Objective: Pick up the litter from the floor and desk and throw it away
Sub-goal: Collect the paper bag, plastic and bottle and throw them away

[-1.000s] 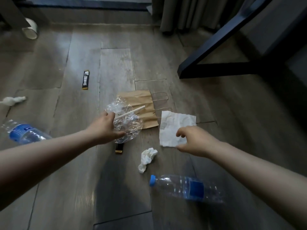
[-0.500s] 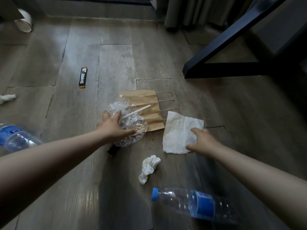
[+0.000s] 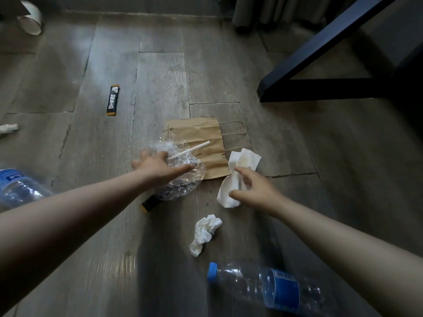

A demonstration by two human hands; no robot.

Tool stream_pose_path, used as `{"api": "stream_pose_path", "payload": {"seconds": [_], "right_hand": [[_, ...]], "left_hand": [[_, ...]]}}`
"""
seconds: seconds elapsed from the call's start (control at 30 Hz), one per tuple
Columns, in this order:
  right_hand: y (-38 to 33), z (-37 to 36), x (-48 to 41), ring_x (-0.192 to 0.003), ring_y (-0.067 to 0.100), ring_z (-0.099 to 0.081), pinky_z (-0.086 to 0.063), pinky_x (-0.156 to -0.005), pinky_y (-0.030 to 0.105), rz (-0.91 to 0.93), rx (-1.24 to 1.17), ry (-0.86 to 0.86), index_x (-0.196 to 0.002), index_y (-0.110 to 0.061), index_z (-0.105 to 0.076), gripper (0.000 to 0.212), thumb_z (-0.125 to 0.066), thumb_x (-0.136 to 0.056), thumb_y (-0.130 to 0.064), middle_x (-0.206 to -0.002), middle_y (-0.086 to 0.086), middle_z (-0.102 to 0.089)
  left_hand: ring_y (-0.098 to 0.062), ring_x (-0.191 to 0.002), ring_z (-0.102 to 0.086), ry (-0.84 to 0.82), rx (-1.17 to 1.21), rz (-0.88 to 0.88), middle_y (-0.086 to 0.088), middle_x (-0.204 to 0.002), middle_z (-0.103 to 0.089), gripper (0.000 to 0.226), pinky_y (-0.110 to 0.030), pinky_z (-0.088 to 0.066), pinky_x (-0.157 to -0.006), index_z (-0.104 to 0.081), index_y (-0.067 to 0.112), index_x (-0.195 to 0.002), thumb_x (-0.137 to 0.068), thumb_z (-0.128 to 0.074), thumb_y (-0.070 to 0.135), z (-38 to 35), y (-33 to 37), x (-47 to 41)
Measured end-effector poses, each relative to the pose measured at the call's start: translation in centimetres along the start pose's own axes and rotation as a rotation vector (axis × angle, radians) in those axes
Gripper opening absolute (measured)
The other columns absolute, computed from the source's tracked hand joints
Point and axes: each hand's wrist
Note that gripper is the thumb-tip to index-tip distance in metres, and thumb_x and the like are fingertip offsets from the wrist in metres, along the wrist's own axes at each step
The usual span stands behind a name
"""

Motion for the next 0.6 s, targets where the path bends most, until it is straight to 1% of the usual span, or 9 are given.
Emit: {"api": "stream_pose_path", "payload": {"seconds": [0.1, 0.2, 0.23, 0.3, 0.33, 0.37, 0.4, 0.53, 0.6], "right_hand": [[0.7, -0.2, -0.3, -0.134, 0.021, -0.038, -0.033, -0.097, 0.026, -0.079, 0.028, 0.050, -0.148, -0.019, -0.032, 0.077, -0.067, -0.079, -0.024, -0.149, 0.006, -0.036], [0.7, 0.1, -1.0, -0.133, 0.020, -0.041, -0.036, -0.106, 0.030, -0.118, -0.101, 0.011, -0.149, -0.018, -0.031, 0.079, -0.069, -0.080, -0.025, -0.148, 0.005, -0.039], [0.4, 0.2, -1.2, -0.131, 0.019, -0.044, -0.038, -0.107, 0.034, -0.121, -0.174, -0.006, -0.149, -0.018, -0.031, 0.080, -0.070, -0.080, -0.024, -0.146, 0.005, -0.043], [-0.2, 0.1, -1.5, -0.122, 0.017, -0.052, -0.044, -0.103, 0.039, -0.108, -0.295, -0.045, -0.148, -0.017, -0.033, 0.077, -0.070, -0.081, -0.021, -0.135, 0.002, -0.053], [-0.4, -0.2, -1.6, -0.115, 0.013, -0.056, -0.047, -0.099, 0.035, -0.092, -0.325, -0.058, -0.146, -0.017, -0.036, 0.073, -0.069, -0.081, -0.019, -0.126, -0.003, -0.057], [-0.7, -0.4, -1.7, -0.108, 0.007, -0.057, -0.048, -0.093, 0.029, -0.074, -0.334, -0.065, -0.144, -0.018, -0.038, 0.070, -0.069, -0.081, -0.018, -0.119, -0.009, -0.059], [-1.1, -0.6, -1.8, -0.105, 0.004, -0.057, -0.047, -0.091, 0.025, -0.062, -0.331, -0.066, -0.143, -0.021, -0.040, 0.068, -0.068, -0.081, -0.019, -0.117, -0.013, -0.059], [-1.5, -0.9, -1.8, -0.116, 0.014, -0.056, -0.045, -0.100, 0.034, -0.046, -0.290, -0.060, -0.139, -0.024, -0.045, 0.062, -0.068, -0.081, -0.021, -0.113, -0.016, -0.059], [-1.6, -0.9, -1.6, -0.116, 0.013, -0.054, -0.044, -0.101, 0.034, -0.036, -0.274, -0.074, -0.141, -0.022, -0.043, 0.064, -0.067, -0.082, -0.020, -0.126, -0.008, -0.057]], "left_hand": [[-0.042, -0.124, -0.033, -0.001, -0.008, -0.006, -0.019, -0.141, -0.029, 0.116, -0.046, -0.034, -0.101, -0.047, 0.032, -0.131, -0.037, -0.036, 0.100, -0.2, 0.5, 0.2], [-0.039, -0.120, -0.035, 0.007, 0.003, -0.013, -0.016, -0.138, -0.029, 0.100, -0.043, -0.038, -0.096, -0.047, 0.030, -0.129, -0.050, -0.058, 0.089, -0.3, 0.6, 0.6], [-0.037, -0.119, -0.034, 0.013, 0.007, -0.018, -0.015, -0.137, -0.029, 0.095, -0.042, -0.038, -0.094, -0.047, 0.030, -0.128, -0.051, -0.065, 0.084, -0.4, 0.6, 0.8], [-0.036, -0.119, -0.033, 0.024, 0.029, -0.028, -0.014, -0.135, -0.029, 0.089, -0.041, -0.039, -0.093, -0.047, 0.029, -0.126, -0.053, -0.077, 0.070, -0.7, 0.4, 1.4], [-0.035, -0.119, -0.032, 0.028, 0.045, -0.032, -0.013, -0.135, -0.028, 0.086, -0.040, -0.039, -0.094, -0.047, 0.029, -0.125, -0.054, -0.081, 0.063, -0.8, 0.2, 1.7], [-0.035, -0.119, -0.031, 0.028, 0.056, -0.036, -0.012, -0.135, -0.027, 0.084, -0.040, -0.039, -0.094, -0.047, 0.028, -0.124, -0.055, -0.084, 0.056, -0.9, 0.1, 2.0], [-0.034, -0.119, -0.031, 0.026, 0.060, -0.040, -0.012, -0.135, -0.027, 0.082, -0.039, -0.039, -0.094, -0.047, 0.028, -0.124, -0.055, -0.086, 0.051, -0.9, -0.1, 2.2], [-0.035, -0.121, -0.030, 0.024, 0.035, -0.066, -0.012, -0.137, -0.026, 0.085, -0.040, -0.038, -0.097, -0.043, 0.029, -0.128, -0.057, -0.087, 0.041, -1.2, -1.4, 2.7], [-0.035, -0.119, -0.031, 0.036, 0.029, -0.083, -0.011, -0.136, -0.028, 0.082, -0.042, -0.038, -0.097, -0.044, 0.030, -0.128, -0.058, -0.087, 0.037, -1.4, -1.9, 3.0]]}}
Point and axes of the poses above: each hand's wrist, its own x-axis away from the middle knuckle, its own z-axis out of the back of the hand, y = z × x
